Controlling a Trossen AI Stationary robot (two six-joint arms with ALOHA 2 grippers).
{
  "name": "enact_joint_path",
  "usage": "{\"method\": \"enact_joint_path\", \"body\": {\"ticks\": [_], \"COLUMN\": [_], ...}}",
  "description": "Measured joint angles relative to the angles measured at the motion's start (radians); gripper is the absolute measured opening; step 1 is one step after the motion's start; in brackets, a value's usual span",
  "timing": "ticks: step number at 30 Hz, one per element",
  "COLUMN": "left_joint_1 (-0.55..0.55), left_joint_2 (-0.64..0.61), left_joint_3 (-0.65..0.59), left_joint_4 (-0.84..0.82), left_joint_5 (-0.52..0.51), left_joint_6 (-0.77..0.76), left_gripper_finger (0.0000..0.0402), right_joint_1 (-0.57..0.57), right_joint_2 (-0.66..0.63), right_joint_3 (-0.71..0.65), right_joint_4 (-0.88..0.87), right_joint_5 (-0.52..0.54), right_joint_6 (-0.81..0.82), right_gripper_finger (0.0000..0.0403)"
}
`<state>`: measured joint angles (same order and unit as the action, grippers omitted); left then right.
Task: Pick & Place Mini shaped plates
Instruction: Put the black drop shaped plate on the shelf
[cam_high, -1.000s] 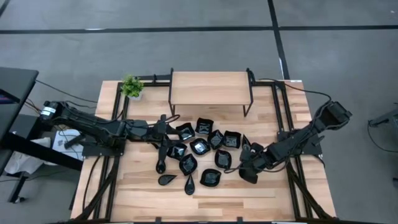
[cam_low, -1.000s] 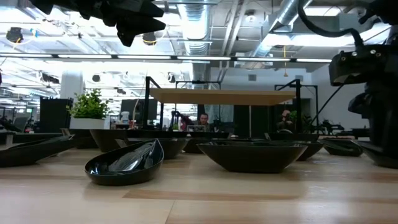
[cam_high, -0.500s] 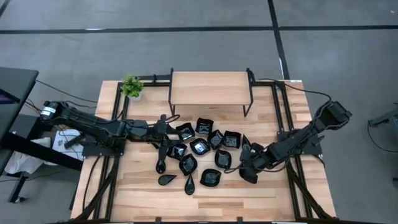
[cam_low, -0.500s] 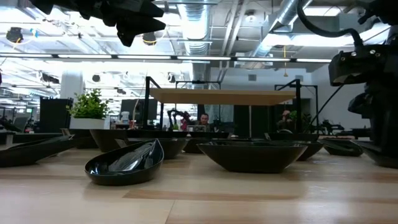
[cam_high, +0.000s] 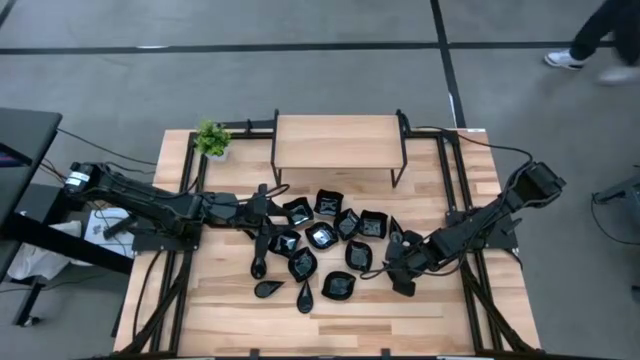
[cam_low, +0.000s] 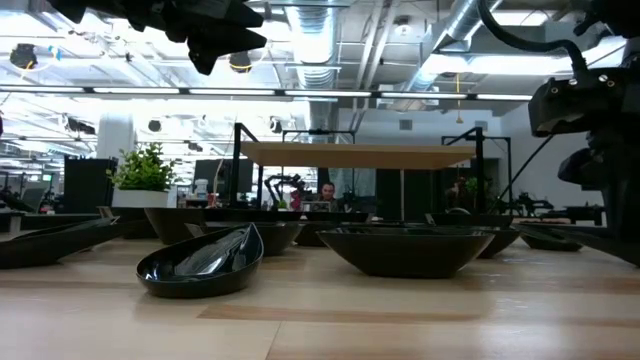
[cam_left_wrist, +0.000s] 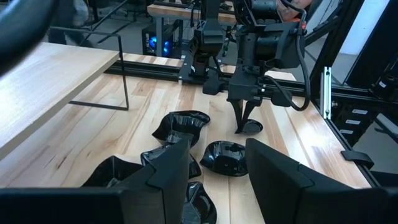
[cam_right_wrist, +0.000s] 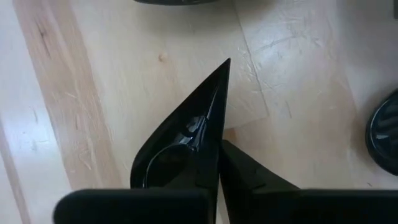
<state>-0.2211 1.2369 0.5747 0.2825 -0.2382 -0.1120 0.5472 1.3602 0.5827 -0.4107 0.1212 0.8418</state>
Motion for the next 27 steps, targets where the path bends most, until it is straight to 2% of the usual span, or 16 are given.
{"method": "enact_joint_path", "body": {"ticks": [8,14,21,27], "left_joint_1": [0.0,0.0,0.0,0.0], "left_joint_2": [0.0,0.0,0.0,0.0], "left_joint_3": [0.0,0.0,0.0,0.0], "left_joint_4": [0.003,0.003,0.007,0.008], "left_joint_5": [0.0,0.0,0.0,0.0], "left_joint_6": [0.001,0.003,0.003,0.003], "left_gripper_finger": [0.0159,0.0159,0.0159,0.0159], "right_joint_1": [0.0,-0.02,-0.092,-0.214], "right_joint_2": [-0.01,-0.063,-0.121,-0.155], "right_joint_3": [0.0,0.039,0.144,0.251], "right_joint_4": [-0.001,-0.044,-0.121,-0.153], "right_joint_5": [-0.017,-0.02,-0.019,0.024], "right_joint_6": [-0.009,-0.065,-0.217,-0.386], "right_gripper_finger": [0.0002,0.0004,0.0001,0.0001]}}
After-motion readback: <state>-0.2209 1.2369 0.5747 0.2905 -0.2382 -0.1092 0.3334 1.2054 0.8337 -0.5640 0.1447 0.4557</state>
